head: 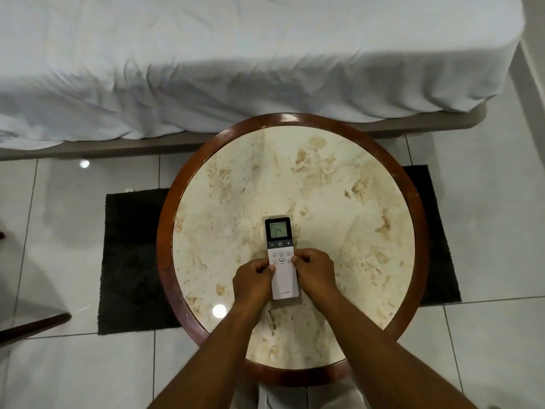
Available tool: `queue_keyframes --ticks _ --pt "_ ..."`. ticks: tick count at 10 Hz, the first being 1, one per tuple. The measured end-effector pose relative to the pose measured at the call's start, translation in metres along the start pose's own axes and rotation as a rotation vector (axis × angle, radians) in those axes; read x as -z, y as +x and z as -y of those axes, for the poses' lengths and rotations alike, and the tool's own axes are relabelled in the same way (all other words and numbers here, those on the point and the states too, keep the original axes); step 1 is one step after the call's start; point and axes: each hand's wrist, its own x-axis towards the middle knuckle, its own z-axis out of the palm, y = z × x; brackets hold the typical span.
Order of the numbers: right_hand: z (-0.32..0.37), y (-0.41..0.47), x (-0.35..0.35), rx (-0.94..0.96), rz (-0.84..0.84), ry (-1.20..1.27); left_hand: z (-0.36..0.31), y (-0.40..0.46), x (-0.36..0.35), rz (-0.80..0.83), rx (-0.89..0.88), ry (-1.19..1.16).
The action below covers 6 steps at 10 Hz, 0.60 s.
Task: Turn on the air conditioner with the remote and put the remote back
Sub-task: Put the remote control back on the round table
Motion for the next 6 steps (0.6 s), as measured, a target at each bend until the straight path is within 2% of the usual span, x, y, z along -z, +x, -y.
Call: queue_keyframes --ticks 2,5,6 --pt "-0.003 0.004 -0.004 0.037 -0.015 -0.058 0.004 0.008 -0.001 -0.038 -0.061 0.132" --pt "-0.008 0.007 -0.007 0.077 -0.026 -0.089 0.006 0.005 -0.002 -0.036 -0.126 0.159" --pt "-0.005 0.002 0.001 0.112 -0.043 -0.08 -0.007 0.003 0.012 0.007 -0.175 0.384"
